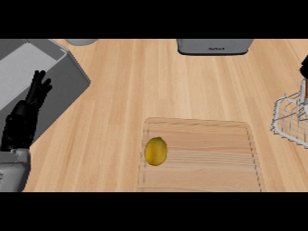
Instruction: Pick the bell pepper from the cutting board and place it in the tiered basket
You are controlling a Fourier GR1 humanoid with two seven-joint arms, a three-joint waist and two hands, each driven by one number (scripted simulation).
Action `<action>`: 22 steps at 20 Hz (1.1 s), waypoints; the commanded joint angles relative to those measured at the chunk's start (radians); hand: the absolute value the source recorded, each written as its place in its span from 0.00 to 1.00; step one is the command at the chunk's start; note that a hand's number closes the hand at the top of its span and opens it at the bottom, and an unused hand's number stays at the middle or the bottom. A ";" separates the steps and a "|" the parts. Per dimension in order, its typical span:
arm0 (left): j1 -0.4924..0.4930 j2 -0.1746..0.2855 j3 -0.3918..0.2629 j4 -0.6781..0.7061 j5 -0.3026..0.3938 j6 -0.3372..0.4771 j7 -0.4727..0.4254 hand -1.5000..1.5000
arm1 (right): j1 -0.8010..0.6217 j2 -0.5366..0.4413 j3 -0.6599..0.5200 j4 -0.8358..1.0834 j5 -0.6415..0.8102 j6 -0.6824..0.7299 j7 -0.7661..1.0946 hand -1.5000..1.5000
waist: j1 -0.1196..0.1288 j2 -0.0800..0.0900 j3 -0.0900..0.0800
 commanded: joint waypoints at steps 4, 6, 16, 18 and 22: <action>0.004 -0.002 0.018 0.034 -0.004 -0.016 0.016 0.50 | 0.091 -0.159 -0.139 0.093 -0.037 -0.029 -0.162 1.00 | -0.001 0.003 -0.004; 0.033 -0.027 -0.008 0.016 -0.014 -0.019 0.021 0.50 | 0.111 -0.156 -0.143 0.074 -0.064 0.001 -0.186 1.00 | 0.000 0.002 -0.004; 0.031 -0.040 0.012 0.009 -0.038 -0.014 0.013 0.50 | 0.189 -0.127 -0.256 0.169 -0.214 -0.053 -0.340 1.00 | 0.004 0.003 -0.004; 0.033 -0.050 0.017 0.045 -0.041 -0.011 -0.027 0.50 | 0.246 -0.091 -0.253 0.148 -0.226 -0.057 -0.342 1.00 | 0.000 0.003 -0.004; 0.021 -0.042 0.024 0.029 -0.035 -0.015 0.007 0.50 | 0.236 -0.023 -0.399 0.216 -0.353 -0.065 -0.284 0.00 | -0.004 0.002 -0.004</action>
